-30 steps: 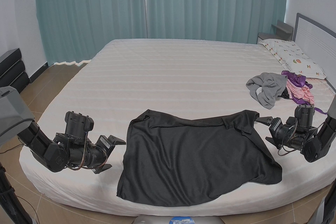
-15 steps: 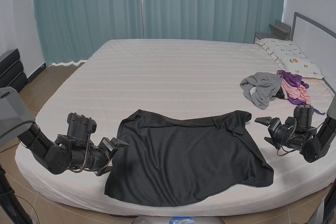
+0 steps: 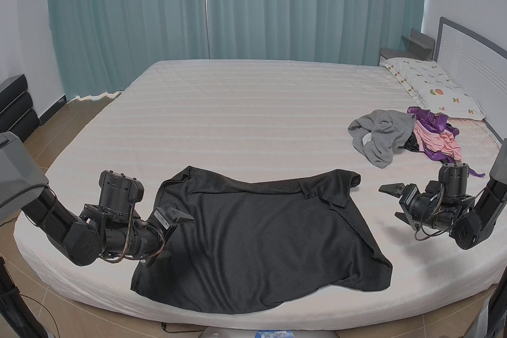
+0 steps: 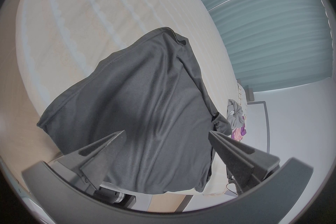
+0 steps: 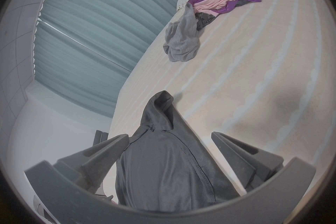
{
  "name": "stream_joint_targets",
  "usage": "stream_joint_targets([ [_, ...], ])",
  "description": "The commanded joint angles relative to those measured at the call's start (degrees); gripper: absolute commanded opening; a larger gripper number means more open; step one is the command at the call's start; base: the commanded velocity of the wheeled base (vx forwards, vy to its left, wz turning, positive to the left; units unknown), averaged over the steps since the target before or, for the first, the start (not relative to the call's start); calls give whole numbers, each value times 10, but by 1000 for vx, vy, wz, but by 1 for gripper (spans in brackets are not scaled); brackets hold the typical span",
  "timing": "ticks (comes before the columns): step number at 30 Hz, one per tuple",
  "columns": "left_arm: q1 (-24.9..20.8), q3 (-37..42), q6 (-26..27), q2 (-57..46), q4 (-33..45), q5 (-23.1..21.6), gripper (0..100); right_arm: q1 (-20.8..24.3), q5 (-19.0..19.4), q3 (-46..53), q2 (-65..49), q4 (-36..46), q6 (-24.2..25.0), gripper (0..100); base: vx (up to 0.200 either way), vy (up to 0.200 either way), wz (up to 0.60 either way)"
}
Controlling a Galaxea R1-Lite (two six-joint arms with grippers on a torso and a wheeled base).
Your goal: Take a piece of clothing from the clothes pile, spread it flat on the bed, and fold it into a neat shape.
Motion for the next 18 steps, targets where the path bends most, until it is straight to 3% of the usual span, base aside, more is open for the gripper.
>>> stream_joint_targets([
  [1,0,0,-1,1,0,0,100,2,0,3,5,0,-2,100,0,0,0],
  [18,1,17,1,-4,0,4,100,7,0,4,8,1,-2,100,-176,0,0],
])
